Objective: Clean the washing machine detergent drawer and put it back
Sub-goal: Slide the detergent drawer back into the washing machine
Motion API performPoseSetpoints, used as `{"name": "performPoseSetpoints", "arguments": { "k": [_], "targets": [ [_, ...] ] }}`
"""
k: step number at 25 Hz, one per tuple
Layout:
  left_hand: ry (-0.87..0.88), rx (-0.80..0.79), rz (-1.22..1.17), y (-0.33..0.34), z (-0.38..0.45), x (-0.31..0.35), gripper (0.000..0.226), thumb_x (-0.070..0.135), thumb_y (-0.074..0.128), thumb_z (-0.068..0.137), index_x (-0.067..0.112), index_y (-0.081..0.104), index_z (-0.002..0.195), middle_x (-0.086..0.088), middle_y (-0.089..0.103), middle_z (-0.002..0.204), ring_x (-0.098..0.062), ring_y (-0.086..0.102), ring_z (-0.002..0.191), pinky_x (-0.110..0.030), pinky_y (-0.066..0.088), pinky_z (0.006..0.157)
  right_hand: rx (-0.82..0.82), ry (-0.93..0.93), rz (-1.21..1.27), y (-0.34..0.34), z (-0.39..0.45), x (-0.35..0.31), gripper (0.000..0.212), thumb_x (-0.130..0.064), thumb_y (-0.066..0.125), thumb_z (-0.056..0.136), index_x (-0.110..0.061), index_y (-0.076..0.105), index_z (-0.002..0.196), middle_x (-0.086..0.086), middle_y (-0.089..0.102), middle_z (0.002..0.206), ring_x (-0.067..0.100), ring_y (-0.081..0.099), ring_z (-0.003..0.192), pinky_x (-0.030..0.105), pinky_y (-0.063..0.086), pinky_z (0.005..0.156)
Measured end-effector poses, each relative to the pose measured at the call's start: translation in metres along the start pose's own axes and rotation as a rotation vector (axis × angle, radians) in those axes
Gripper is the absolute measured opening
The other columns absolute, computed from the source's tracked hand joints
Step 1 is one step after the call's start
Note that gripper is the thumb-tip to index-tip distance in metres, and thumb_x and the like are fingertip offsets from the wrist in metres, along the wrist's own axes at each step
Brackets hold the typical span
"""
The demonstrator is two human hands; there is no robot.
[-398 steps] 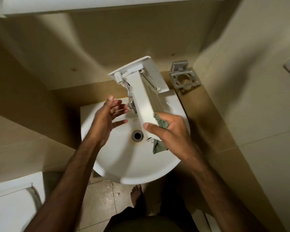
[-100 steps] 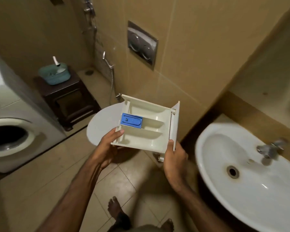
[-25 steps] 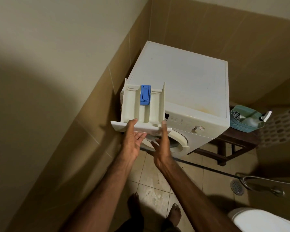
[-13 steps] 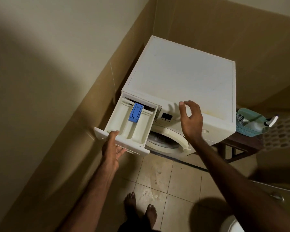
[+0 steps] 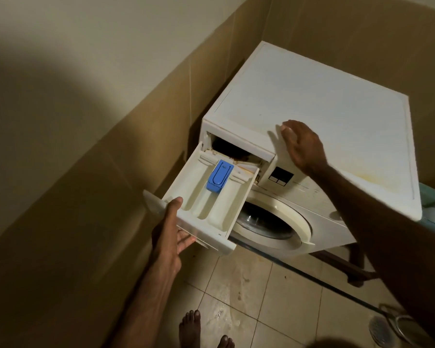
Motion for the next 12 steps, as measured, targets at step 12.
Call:
{"name": "performPoseSetpoints", "arguments": {
  "k": [12],
  "targets": [
    [0.075,-0.121,0.058,0.016,0.052,-0.007,0.067,0.060,0.074,0.075,0.023,0.057,0.128,-0.011,0.073,0.118,-0.028,0.076,0.100,-0.045,0.064,0.082,0.064,-0.133,-0.088,0.024,0.012,0.038,0.039,-0.047,0.040,0.109,-0.019,0.067,0.112,-0.001,0.070,0.126,0.021,0.061,0.118,0.037,0.045,0.094]
  ]
}}
Point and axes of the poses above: each hand's wrist, its own z-axis towards the middle knuckle, its own y-axis out of the palm, x = y × z, the point moved 4 cm from there along z, towards the middle knuckle
